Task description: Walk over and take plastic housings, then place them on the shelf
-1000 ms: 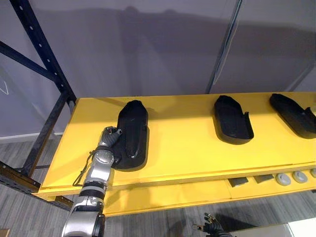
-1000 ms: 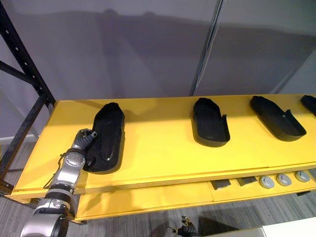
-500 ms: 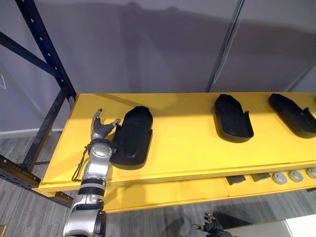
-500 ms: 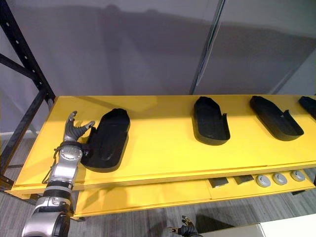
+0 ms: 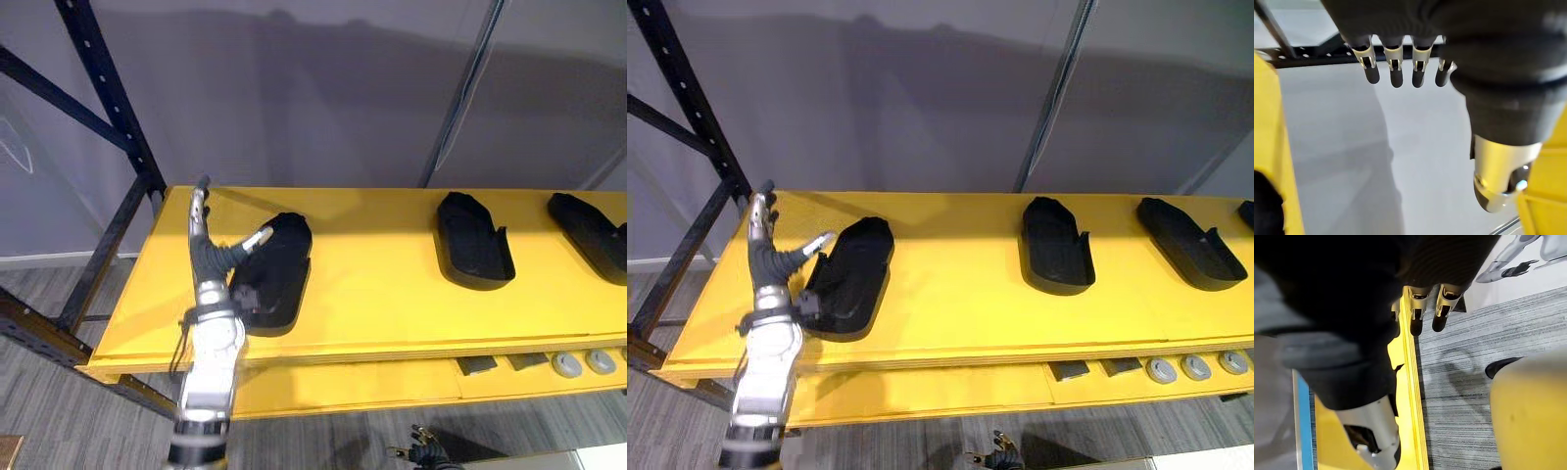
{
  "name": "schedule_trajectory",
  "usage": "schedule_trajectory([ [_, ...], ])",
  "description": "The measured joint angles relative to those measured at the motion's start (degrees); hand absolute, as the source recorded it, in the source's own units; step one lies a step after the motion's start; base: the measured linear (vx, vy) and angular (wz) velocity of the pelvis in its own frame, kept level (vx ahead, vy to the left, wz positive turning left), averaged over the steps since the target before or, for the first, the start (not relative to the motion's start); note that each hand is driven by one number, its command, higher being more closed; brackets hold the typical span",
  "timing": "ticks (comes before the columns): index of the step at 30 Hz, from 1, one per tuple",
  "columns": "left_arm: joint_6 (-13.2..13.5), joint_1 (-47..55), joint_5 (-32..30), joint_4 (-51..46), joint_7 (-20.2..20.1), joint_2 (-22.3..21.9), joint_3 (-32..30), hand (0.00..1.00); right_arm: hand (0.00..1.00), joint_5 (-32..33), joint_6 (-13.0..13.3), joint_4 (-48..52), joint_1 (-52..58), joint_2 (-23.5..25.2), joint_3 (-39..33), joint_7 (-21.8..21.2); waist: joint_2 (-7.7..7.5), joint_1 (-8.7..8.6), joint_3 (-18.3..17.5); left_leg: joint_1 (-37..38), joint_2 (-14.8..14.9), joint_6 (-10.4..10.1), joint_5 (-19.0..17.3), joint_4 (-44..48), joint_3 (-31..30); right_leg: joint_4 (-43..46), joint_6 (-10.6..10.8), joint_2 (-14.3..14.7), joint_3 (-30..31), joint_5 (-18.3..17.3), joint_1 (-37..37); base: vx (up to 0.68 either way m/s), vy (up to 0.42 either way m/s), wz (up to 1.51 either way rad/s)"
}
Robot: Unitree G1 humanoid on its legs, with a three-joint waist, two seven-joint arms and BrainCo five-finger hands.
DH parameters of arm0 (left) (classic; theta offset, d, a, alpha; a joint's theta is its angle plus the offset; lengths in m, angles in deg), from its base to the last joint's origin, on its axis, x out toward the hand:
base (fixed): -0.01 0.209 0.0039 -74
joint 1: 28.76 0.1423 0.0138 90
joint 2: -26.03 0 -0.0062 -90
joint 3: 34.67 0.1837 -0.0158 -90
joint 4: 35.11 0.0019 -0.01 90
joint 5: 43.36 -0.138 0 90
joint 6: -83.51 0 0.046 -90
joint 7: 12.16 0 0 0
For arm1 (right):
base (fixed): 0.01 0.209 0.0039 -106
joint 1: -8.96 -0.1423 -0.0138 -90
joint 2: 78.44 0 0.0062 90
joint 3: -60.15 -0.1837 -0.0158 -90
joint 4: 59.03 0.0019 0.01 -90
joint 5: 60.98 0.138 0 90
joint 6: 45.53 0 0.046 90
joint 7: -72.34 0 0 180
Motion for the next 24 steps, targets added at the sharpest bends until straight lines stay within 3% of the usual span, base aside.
schedule_trajectory([
  [6, 4.8, 15.5, 1.5, -5.6, -2.0, -0.7, 5.9, 1.0, 0.0, 0.0, 0.6, 0.3, 1.9, -0.9, 0.2, 1.2, -0.05, 3.02, -0.5, -1.0, -0.3, -0.1, -0.2, 0.0, -0.4, 1.3, 0.7, -0.3, -0.6, -1.4, -1.4, -0.08, -0.002, 0.07],
  [13, 7.1, 18.9, 5.8, -5.4, -2.8, -2.6, 6.3, 1.0, 0.0, 0.0, 0.6, 0.8, 3.7, -1.2, 1.1, 3.3, -0.77, 5.41, -1.1, -1.9, -1.0, 0.2, 0.5, 0.3, -1.7, 1.2, 1.0, -1.1, -2.5, -1.1, -0.6, 0.05, 0.006, 0.13],
  [24, 5.9, 17.9, 6.5, 7.9, -6.5, -2.2, 6.9, 1.0, 0.0, 0.1, 0.5, 4.6, 5.6, -0.5, 2.8, 4.2, -0.32, 5.99, -2.2, -1.0, -1.1, 0.4, 0.5, 0.0, -1.7, 1.3, 1.2, -1.3, -3.3, -1.3, 0.1, -0.03, 0.004, 0.01],
])
